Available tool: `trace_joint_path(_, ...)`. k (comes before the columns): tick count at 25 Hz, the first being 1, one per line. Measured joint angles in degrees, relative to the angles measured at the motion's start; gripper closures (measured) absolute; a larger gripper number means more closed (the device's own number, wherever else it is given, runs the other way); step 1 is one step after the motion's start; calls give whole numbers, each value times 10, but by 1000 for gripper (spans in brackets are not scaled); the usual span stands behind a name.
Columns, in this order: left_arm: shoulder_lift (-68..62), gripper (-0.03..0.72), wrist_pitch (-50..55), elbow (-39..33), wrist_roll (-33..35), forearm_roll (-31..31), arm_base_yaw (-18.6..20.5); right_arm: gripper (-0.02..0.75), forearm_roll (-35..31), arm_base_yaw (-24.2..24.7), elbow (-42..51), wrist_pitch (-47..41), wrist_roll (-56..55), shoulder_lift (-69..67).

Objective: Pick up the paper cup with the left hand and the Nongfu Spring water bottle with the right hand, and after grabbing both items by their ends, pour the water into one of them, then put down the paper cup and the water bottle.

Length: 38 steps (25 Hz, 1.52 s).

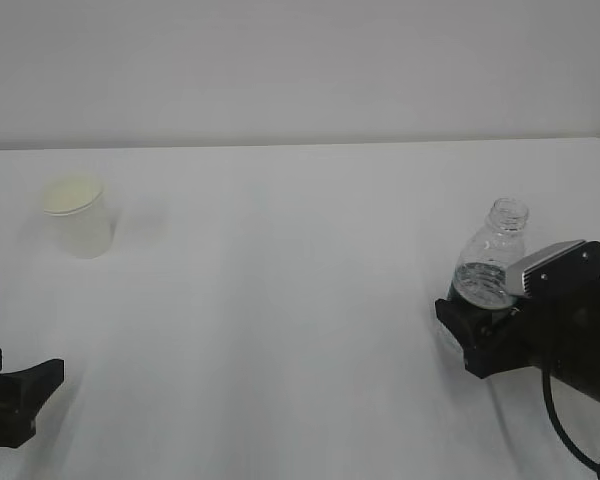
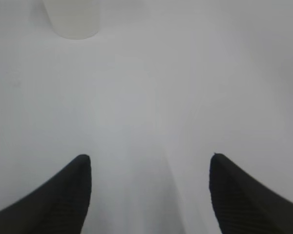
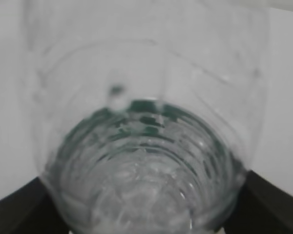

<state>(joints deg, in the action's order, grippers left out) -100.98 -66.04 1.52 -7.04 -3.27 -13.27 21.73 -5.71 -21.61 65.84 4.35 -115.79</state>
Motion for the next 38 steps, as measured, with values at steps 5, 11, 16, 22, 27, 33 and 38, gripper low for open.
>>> trace_joint_path(5, 0, 148, 0, 0, 0, 0, 0, 142, 2, 0, -3, 0, 0, 0)
trace_joint_path(11, 0, 149, 0, 0, 0, 0, 0, 146, 3, 0, -3, 0, 0, 0)
trace_joint_path(16, 0, 149, 0, 0, 0, 0, 0, 210, 4, 0, -3, 0, -1, 0)
trace_joint_path(22, 0, 149, 0, 0, 0, 0, 0, 269, 8, 0, -3, 0, -1, 0)
trace_joint_path(27, 0, 153, 0, 0, 0, 0, 0, 276, 13, 0, -3, 0, -1, 0)
trace_joint_path(33, 0, 153, 0, 0, 2, 0, 0, 279, 14, 0, -3, 1, -19, 0)
trace_joint_path(38, 0, 154, 0, 0, 8, 0, 0, 279, 16, 0, -3, -7, -30, 6)
